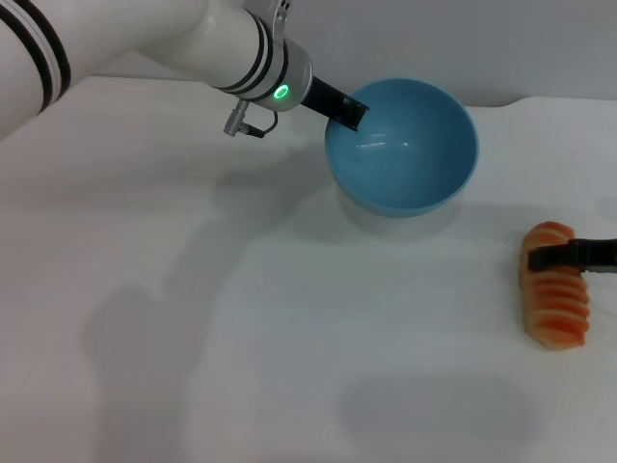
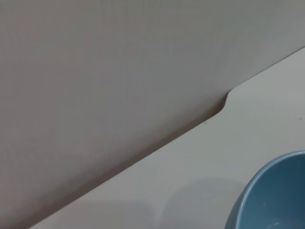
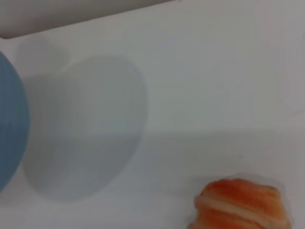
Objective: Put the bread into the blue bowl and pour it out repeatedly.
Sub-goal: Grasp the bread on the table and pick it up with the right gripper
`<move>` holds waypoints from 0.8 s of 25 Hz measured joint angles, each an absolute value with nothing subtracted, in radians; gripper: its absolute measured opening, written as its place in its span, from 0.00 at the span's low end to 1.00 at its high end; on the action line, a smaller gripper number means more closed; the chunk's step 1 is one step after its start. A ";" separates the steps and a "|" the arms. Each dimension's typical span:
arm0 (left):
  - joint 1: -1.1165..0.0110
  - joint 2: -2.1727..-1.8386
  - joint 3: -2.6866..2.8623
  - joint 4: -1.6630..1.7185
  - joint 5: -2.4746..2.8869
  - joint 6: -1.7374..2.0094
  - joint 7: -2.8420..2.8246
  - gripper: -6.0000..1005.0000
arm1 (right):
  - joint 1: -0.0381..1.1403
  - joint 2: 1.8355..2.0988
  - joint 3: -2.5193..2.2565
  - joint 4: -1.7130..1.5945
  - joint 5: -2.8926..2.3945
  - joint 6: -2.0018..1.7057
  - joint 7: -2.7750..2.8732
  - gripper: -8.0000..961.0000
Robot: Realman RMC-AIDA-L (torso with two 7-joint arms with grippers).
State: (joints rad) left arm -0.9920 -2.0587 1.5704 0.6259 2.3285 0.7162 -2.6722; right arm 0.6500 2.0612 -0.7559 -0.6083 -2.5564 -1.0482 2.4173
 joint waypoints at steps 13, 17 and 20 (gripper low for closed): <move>-0.988 -2.059 1.571 0.632 2.329 0.712 -2.672 0.00 | 0.667 2.054 -0.820 -0.595 -2.558 -1.059 2.412 0.65; -0.987 -2.060 1.567 0.632 2.328 0.712 -2.672 0.00 | 0.666 2.054 -0.825 -0.603 -2.558 -1.069 2.411 0.61; -0.987 -2.060 1.566 0.632 2.327 0.712 -2.672 0.00 | 0.657 2.055 -0.826 -0.631 -2.559 -1.089 2.411 0.59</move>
